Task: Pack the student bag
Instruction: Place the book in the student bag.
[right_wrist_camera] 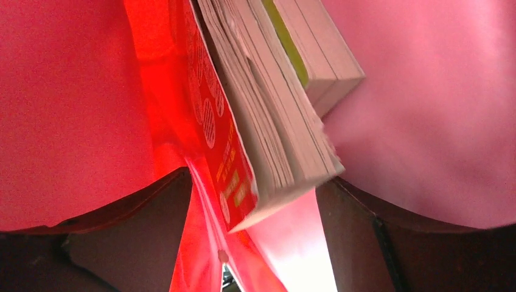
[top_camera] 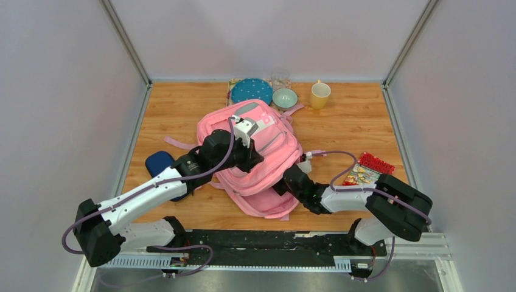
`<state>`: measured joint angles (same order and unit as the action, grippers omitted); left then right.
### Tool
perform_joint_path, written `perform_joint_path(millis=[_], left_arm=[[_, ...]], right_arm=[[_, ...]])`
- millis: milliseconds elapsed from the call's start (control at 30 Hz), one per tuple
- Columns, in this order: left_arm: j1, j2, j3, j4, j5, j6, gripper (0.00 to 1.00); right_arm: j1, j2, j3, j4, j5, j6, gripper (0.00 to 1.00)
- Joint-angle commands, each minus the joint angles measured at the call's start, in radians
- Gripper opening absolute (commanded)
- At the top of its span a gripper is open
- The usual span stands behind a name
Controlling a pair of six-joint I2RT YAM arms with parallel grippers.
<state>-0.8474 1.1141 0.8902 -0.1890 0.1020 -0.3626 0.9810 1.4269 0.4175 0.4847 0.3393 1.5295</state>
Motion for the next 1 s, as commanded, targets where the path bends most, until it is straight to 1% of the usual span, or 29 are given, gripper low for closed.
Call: perform_joint_path(millis=[0, 33, 167, 200, 267, 300, 333, 367, 400, 433, 467, 500, 600, 667, 800, 867, 900, 967], left_arm=[[0.005, -0.051, 0.019, 0.146, 0.053, -0.035, 0.00], [0.008, -0.051, 0.021, 0.148, 0.068, -0.035, 0.00], [0.010, -0.050, 0.024, 0.148, 0.103, -0.030, 0.00], [0.013, -0.050, 0.020, 0.157, 0.114, -0.029, 0.00], [0.016, -0.050, 0.015, 0.158, 0.134, -0.026, 0.00], [0.018, -0.050, 0.012, 0.160, 0.142, -0.024, 0.00], [0.024, -0.050, 0.012, 0.161, 0.154, -0.024, 0.00], [0.027, -0.048, 0.009, 0.166, 0.165, -0.022, 0.00], [0.030, -0.048, 0.003, 0.171, 0.175, -0.024, 0.00], [0.034, -0.048, 0.000, 0.177, 0.183, -0.027, 0.00], [0.034, -0.046, -0.002, 0.180, 0.185, -0.033, 0.00], [0.037, -0.048, -0.008, 0.183, 0.185, -0.036, 0.00], [0.042, -0.057, -0.019, 0.184, 0.177, -0.041, 0.00], [0.045, -0.063, -0.025, 0.181, 0.171, -0.039, 0.00], [0.050, -0.080, -0.037, 0.175, 0.159, -0.039, 0.00], [0.053, -0.083, -0.039, 0.174, 0.154, -0.039, 0.00], [0.051, -0.085, -0.042, 0.172, 0.153, -0.041, 0.00], [0.053, -0.086, -0.046, 0.172, 0.142, -0.039, 0.00]], right_arm=[[-0.018, 0.101, 0.118, -0.008, 0.030, -0.029, 0.74], [-0.033, 0.118, 0.133, 0.032, 0.026, -0.032, 0.72], [-0.080, 0.225, 0.234, 0.077, -0.025, -0.063, 0.69], [-0.088, 0.257, 0.253, 0.089, -0.039, -0.087, 0.63], [-0.094, 0.271, 0.267, 0.188, -0.062, -0.126, 0.58], [-0.094, 0.274, 0.268, 0.212, -0.072, -0.176, 0.49], [-0.094, 0.274, 0.270, 0.271, -0.088, -0.211, 0.44], [-0.094, 0.274, 0.271, 0.287, -0.126, -0.241, 0.40], [-0.096, 0.271, 0.270, 0.288, -0.138, -0.252, 0.38], [-0.094, 0.265, 0.264, 0.281, -0.144, -0.256, 0.41], [-0.094, 0.261, 0.251, 0.235, -0.145, -0.253, 0.47], [-0.094, 0.241, 0.242, 0.209, -0.143, -0.252, 0.61], [-0.094, 0.195, 0.180, 0.143, -0.135, -0.246, 0.76], [-0.094, 0.166, 0.150, 0.083, -0.131, -0.236, 0.78], [-0.093, 0.052, 0.070, 0.051, -0.123, -0.235, 0.79], [-0.093, 0.005, 0.046, -0.013, -0.112, -0.227, 0.79], [-0.093, -0.050, 0.043, -0.038, -0.109, -0.238, 0.80], [-0.091, -0.101, 0.050, -0.145, -0.109, -0.242, 0.80]])
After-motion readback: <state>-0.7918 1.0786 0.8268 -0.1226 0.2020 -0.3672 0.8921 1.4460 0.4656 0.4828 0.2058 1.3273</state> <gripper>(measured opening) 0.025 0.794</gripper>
